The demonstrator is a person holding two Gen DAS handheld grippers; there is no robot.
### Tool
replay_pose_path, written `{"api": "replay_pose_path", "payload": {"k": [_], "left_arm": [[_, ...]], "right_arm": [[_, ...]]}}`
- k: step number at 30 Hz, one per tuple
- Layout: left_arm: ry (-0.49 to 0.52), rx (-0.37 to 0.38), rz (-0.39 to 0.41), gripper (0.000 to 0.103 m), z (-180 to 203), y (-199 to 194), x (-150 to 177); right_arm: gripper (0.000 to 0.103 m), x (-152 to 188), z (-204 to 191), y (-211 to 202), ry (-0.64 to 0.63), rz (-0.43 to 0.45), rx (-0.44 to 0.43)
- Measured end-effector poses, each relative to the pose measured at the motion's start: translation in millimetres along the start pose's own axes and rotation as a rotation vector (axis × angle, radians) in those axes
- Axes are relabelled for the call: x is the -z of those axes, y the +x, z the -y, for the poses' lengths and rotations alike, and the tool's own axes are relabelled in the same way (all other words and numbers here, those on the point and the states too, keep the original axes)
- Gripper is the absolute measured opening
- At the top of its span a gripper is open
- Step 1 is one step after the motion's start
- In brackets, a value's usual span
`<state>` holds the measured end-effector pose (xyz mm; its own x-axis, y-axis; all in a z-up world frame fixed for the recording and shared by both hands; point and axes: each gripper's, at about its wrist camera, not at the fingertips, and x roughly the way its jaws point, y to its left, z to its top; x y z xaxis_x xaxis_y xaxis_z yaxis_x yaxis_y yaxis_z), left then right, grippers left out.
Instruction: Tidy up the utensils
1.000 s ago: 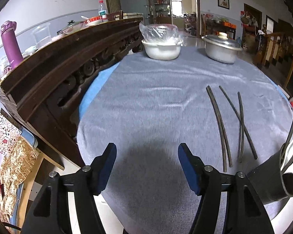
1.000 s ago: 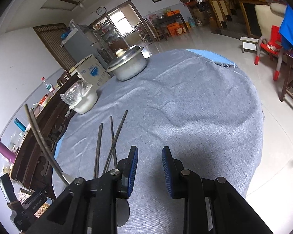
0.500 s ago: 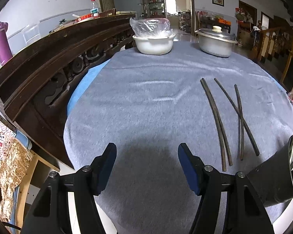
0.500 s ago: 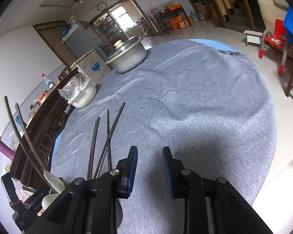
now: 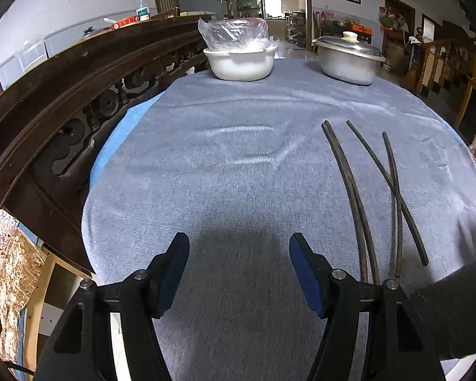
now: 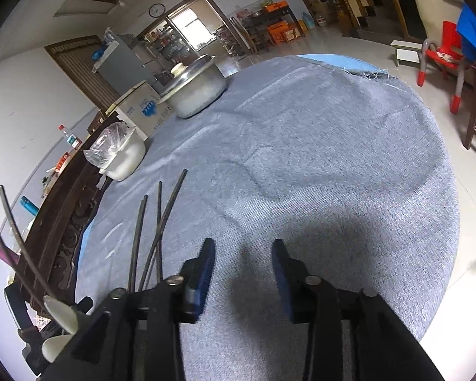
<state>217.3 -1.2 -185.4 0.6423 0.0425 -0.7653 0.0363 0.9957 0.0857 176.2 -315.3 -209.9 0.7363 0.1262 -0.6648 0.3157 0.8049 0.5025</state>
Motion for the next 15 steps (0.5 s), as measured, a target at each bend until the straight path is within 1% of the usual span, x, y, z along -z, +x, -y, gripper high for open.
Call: {"api": "replay_pose_path", "payload": {"k": [5,9,12,15], "left_arm": [[0.001,-0.006,-0.013,0.066,-2,7,-5],[0.019,-0.002,-0.003,0.066,-1,7,-19],[0.042,0.016,0.012,0.066,2,7,-33],[0.051,0.045,0.014,0.066,3,11,-45]], "right_arm": [[0.045,-7,0,7,0.008,0.001,-0.01],[0.045,-25,-6,16,0.009,-0.01,-0.045],[0.045,-45,-16,32,0.002,-0.059,-0.099],[0.045,-65,-30,53,-0.025,-0.114,-0.118]]}}
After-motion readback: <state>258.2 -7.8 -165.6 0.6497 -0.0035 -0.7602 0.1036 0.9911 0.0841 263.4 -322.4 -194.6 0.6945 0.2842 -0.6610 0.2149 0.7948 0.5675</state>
